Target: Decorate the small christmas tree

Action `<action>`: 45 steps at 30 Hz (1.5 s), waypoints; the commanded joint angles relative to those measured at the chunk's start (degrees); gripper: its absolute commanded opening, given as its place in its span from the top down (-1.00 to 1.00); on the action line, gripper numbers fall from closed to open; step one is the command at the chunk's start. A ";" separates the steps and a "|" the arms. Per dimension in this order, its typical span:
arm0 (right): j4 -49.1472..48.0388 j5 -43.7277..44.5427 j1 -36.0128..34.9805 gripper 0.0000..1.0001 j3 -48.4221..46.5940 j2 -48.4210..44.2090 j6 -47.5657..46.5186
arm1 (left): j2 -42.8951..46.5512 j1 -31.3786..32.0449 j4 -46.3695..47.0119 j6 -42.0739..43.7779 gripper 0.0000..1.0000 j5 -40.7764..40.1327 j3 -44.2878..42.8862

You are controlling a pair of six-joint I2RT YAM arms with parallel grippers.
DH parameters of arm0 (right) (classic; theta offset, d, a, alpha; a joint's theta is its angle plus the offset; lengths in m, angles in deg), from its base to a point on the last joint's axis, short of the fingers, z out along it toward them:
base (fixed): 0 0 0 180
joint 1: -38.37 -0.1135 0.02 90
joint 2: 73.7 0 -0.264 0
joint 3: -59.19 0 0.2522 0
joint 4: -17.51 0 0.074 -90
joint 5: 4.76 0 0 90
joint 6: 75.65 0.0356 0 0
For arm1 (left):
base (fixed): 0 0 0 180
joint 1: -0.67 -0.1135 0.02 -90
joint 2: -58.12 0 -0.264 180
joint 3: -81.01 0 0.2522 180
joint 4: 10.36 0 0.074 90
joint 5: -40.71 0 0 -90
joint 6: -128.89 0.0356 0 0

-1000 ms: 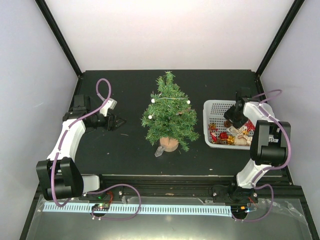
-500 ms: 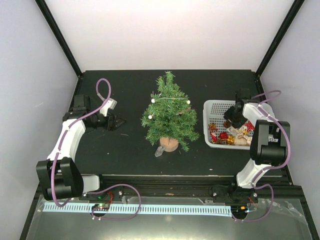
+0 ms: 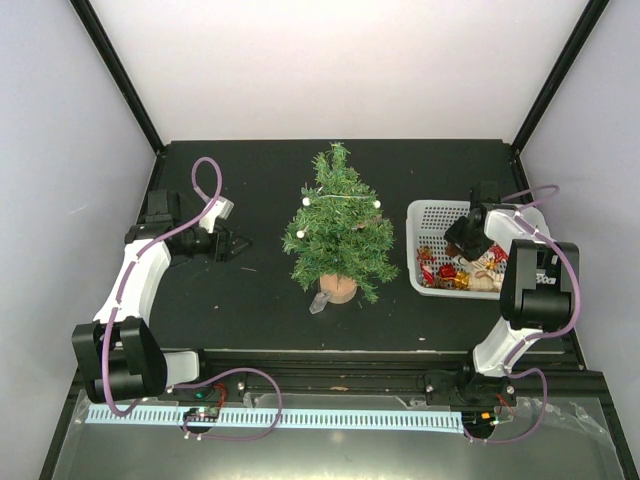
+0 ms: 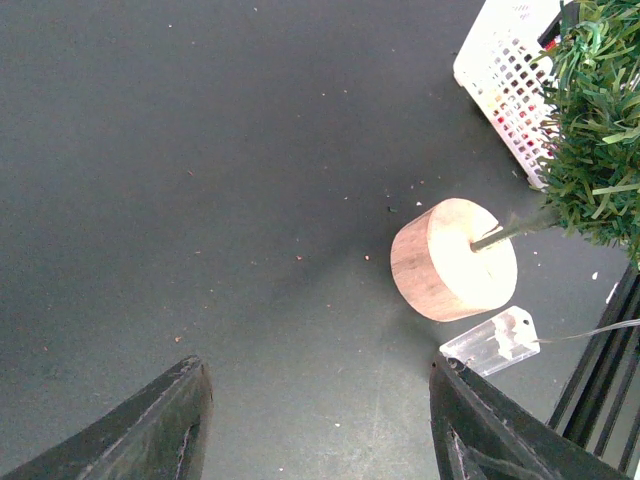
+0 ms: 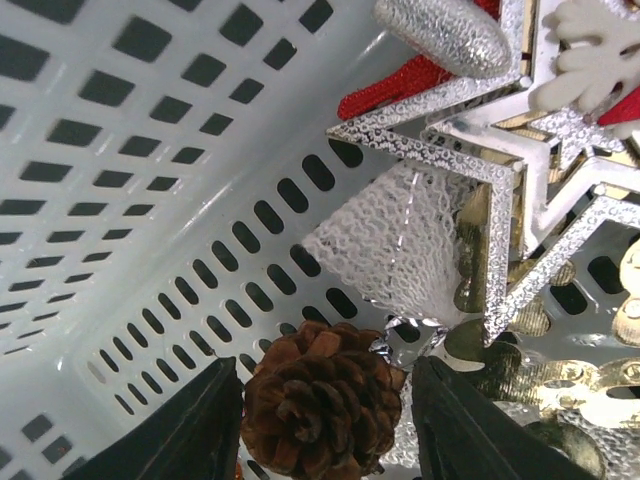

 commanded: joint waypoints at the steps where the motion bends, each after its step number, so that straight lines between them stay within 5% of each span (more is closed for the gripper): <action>1: -1.07 -0.76 0.23 0.05 1.01 -0.41 -0.73 | 1.26 0.22 -0.11 0.16 -0.21 1.79 -0.17; 13: -0.38 -0.65 0.10 0.39 1.42 -3.75 -0.64 | 1.67 0.23 0.05 0.02 -0.21 1.72 -0.05; 33: 12.01 5.80 -7.36 0.40 -3.44 -26.18 -4.13 | 4.23 0.19 -2.66 1.79 -0.21 -0.68 -1.76; 45: 18.19 -2.42 -16.62 0.36 -8.38 -38.15 -10.33 | 6.19 0.25 -5.15 2.03 -0.22 -1.83 -3.19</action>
